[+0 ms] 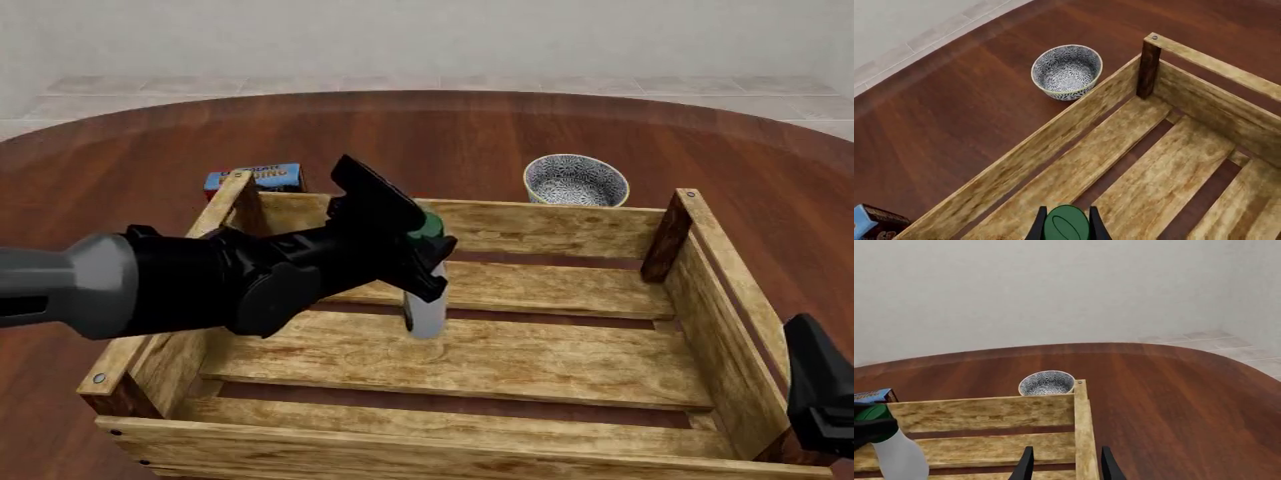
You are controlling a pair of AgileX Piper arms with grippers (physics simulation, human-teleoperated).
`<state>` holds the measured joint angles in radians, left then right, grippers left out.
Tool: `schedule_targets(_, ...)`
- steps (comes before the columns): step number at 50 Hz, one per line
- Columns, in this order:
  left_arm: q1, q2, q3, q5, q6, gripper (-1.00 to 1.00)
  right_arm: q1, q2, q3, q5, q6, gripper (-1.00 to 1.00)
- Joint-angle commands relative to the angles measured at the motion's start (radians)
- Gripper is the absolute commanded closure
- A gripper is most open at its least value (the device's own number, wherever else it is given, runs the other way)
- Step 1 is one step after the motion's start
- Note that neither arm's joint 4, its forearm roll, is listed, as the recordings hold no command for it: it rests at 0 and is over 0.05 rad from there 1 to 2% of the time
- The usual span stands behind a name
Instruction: Pick up the salad dressing and put it in the tray.
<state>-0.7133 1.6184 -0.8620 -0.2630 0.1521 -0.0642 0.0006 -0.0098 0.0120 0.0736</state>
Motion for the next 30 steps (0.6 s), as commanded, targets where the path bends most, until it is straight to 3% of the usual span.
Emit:
schedule_targets(1,-0.006,0.007,-0.003,-0.006,-0.005,1.0,0.0,0.0,0.0,0.0,-0.001,-1.0)
schedule_targets(30,0.009,0.042,0.021,-0.049,0.003,1.0,0.002,0.0,0.002,0.0,-0.006,-1.0)
